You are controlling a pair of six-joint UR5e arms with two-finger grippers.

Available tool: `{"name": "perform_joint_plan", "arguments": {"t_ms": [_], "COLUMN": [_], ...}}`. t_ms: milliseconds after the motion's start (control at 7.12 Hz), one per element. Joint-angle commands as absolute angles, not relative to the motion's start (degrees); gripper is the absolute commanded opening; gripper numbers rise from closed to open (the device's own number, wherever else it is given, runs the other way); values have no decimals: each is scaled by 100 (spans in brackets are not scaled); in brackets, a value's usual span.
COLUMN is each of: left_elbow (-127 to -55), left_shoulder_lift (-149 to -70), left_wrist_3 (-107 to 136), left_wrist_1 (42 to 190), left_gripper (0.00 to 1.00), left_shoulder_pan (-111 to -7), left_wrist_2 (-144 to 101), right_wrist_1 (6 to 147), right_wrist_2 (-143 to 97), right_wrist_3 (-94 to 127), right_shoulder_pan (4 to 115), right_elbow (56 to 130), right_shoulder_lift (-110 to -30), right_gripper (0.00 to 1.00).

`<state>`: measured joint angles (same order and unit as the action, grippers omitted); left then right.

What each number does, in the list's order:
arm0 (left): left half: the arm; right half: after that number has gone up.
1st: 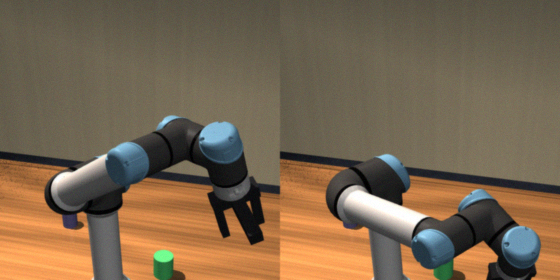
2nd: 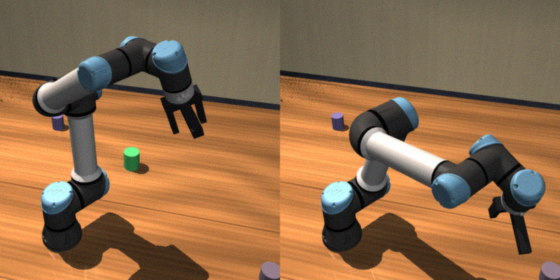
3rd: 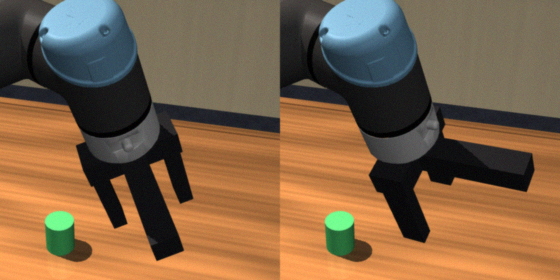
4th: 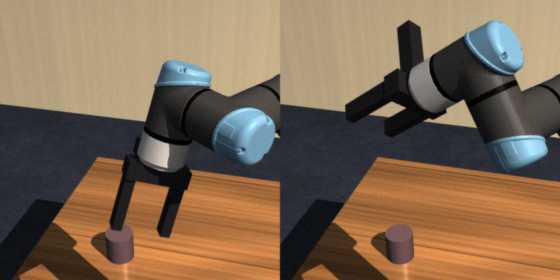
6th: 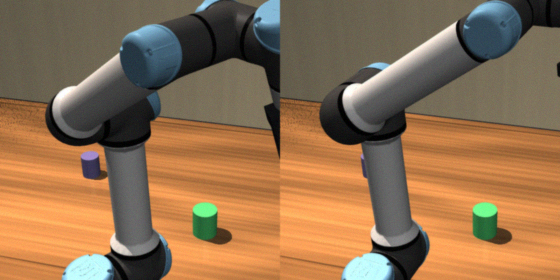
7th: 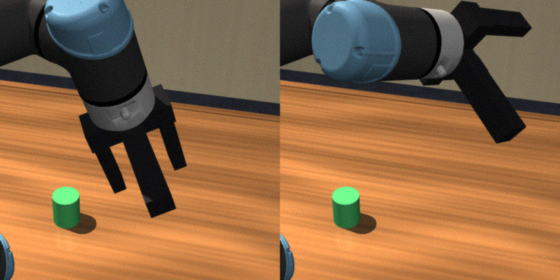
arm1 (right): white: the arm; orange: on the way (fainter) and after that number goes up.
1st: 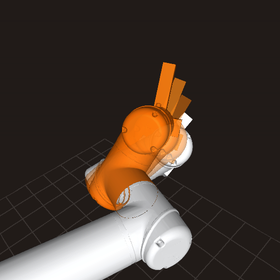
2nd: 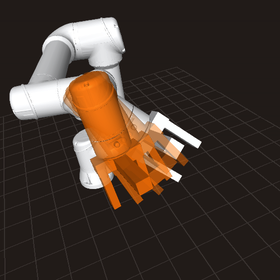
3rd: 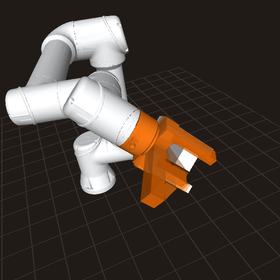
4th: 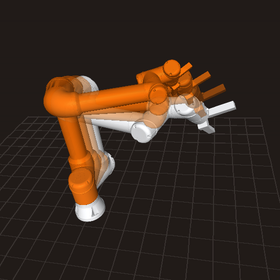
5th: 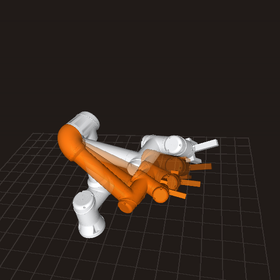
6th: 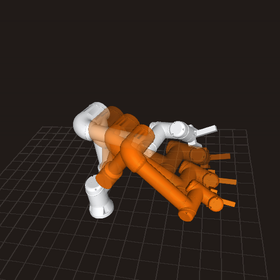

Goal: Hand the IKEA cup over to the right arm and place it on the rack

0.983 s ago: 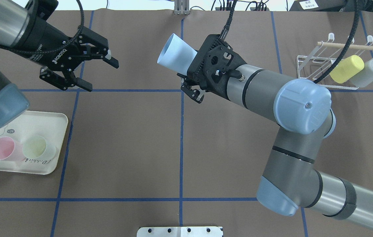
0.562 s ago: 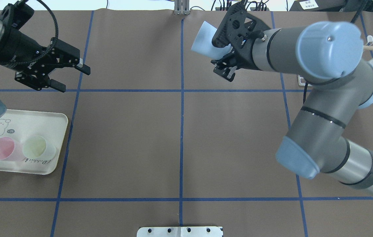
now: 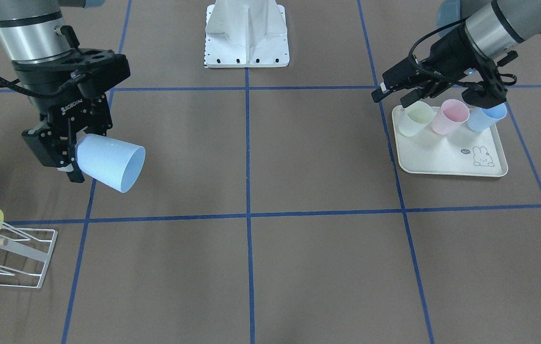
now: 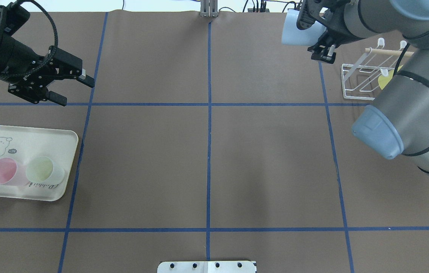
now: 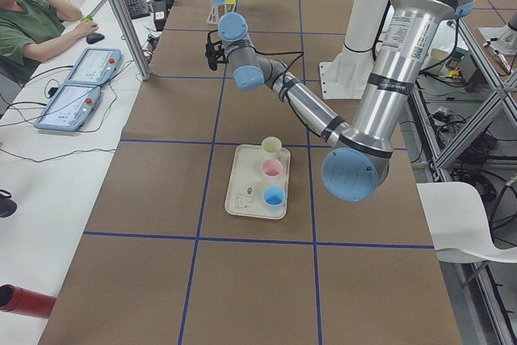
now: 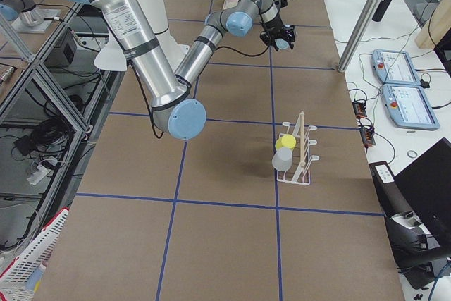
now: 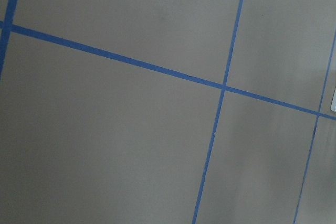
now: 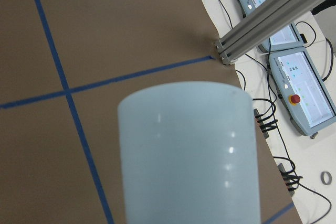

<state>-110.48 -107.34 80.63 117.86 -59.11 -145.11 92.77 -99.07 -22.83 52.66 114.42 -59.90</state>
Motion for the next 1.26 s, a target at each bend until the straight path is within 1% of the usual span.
{"name": "perform_joint_plan", "arguments": {"t_ms": [0, 281, 421, 842, 1123], "left_elbow": [-11048, -11039, -11048, -11013, -11013], "left_shoulder_lift": [-10731, -10723, -10723, -10714, -10670], "left_wrist_3": [8060, 8068, 8068, 8068, 8068], "left_wrist_1": [11786, 11786, 11786, 11786, 11786], "left_gripper": [100, 100, 100, 100, 100], "left_shoulder_pan": [-5897, -5880, -5880, -5871, -5854], "left_wrist_2": [-14511, -14511, -14511, -14511, -14511], "right_wrist_1": [10095, 10684, 10905, 11039, 11030], "right_wrist_2": [-8744, -7774, -7213, -5656, -5362], "right_wrist_3": [-4184, -5846, -6262, -6925, -6935], "right_shoulder_pan": [5388, 5388, 5275, 4538, 4377], "right_elbow": [11470, 11522, 11522, 11470, 11443], "right_shoulder_lift": [-5994, -6064, -6143, -6686, -7100], "right_gripper": [25, 25, 25, 25, 26]}}
